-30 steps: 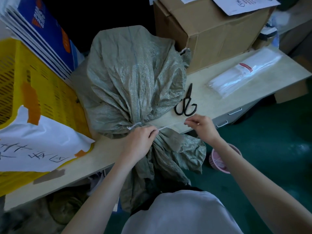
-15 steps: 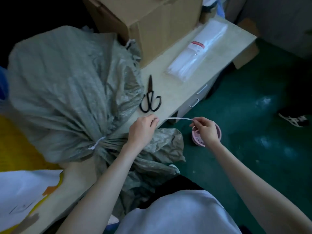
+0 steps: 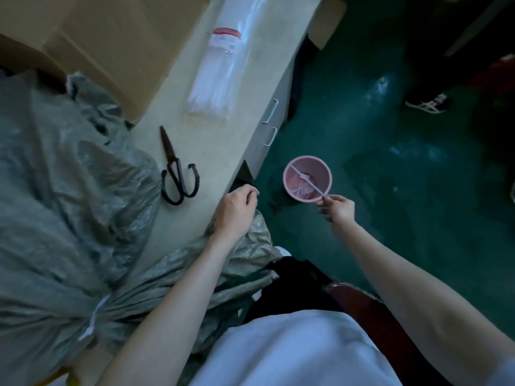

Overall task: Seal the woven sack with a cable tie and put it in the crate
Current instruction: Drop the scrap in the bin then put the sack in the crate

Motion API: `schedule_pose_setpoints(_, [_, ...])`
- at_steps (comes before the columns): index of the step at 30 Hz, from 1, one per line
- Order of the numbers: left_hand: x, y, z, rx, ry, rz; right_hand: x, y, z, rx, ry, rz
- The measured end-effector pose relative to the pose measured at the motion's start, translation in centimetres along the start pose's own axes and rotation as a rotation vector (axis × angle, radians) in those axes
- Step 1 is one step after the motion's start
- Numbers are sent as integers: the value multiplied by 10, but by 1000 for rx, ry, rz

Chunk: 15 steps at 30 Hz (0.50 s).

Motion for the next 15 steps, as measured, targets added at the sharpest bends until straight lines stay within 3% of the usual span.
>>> schedule_pose_setpoints(7, [55,41,11,-47,-110,-148,20,40,4,101,2,71])
schedule_pose_setpoints(15, [96,79,6,-101,-191,-155,43,98,9,129,-28,138])
Point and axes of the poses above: each hand's wrist, its own y-axis towards the middle knuckle, its own x-axis out of the palm, z = x × y, the point moved 5 cm from there along y, towards the middle knuckle, and after that the axes turned 11 degrees about z, right-handed, at the moved point
